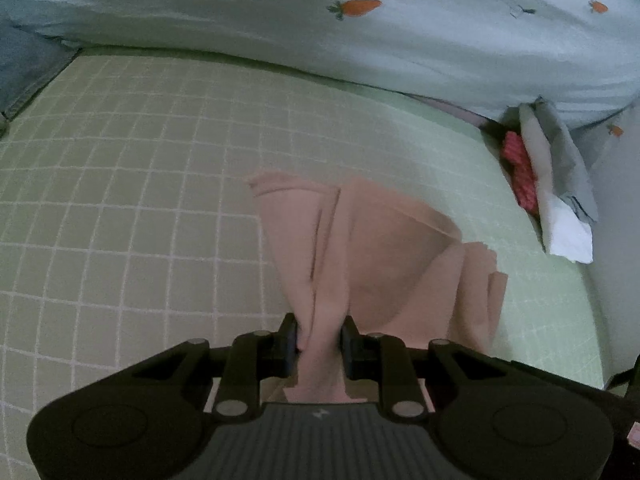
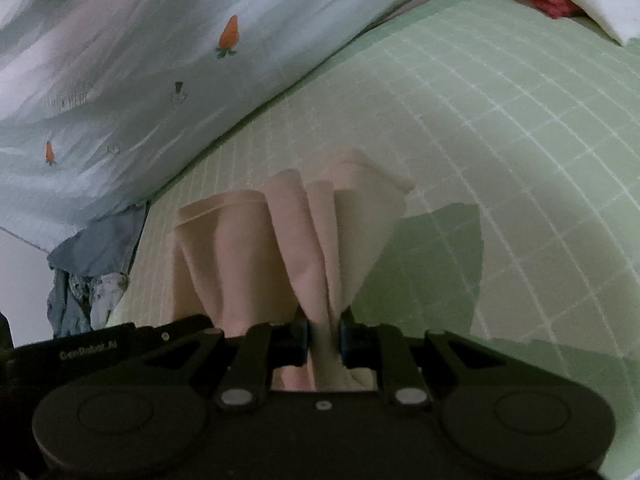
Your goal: Fold clothes
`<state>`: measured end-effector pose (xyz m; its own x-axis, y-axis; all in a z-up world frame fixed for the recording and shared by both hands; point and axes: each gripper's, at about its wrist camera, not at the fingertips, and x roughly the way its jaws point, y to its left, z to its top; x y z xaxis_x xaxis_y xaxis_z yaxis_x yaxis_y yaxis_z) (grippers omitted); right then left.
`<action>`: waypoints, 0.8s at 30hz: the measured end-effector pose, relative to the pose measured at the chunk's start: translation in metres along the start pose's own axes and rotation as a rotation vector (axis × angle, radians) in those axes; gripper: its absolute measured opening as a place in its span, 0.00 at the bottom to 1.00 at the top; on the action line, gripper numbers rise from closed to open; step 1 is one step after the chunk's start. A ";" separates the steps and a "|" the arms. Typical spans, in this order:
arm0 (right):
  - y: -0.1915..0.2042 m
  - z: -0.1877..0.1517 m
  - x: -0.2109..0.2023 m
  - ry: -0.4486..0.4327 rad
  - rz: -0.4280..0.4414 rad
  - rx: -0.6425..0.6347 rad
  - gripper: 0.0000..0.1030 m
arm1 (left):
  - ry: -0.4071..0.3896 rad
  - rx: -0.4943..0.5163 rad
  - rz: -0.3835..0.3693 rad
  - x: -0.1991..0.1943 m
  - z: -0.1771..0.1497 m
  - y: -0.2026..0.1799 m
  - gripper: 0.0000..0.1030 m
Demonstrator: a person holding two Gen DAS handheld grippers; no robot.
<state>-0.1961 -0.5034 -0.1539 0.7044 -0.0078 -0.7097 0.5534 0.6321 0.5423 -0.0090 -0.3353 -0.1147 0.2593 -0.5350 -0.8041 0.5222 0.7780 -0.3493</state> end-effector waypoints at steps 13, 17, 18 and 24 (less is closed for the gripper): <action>-0.028 0.004 -0.046 -0.068 -0.167 0.046 0.14 | 0.052 0.108 -0.182 0.017 -0.002 -0.040 0.23; -0.050 0.014 -0.066 -0.109 -0.237 0.091 0.14 | 0.072 0.154 -0.251 0.030 -0.002 -0.072 0.22; -0.056 0.017 -0.070 -0.123 -0.246 0.104 0.14 | 0.076 0.163 -0.264 0.032 -0.003 -0.079 0.22; -0.100 0.041 -0.102 -0.208 -0.285 0.189 0.15 | 0.091 0.244 -0.331 0.049 0.002 -0.145 0.22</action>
<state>-0.3050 -0.5978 -0.1177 0.5749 -0.3317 -0.7479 0.7983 0.4279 0.4239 -0.0704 -0.4752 -0.1025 -0.0215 -0.7031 -0.7108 0.7455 0.4625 -0.4800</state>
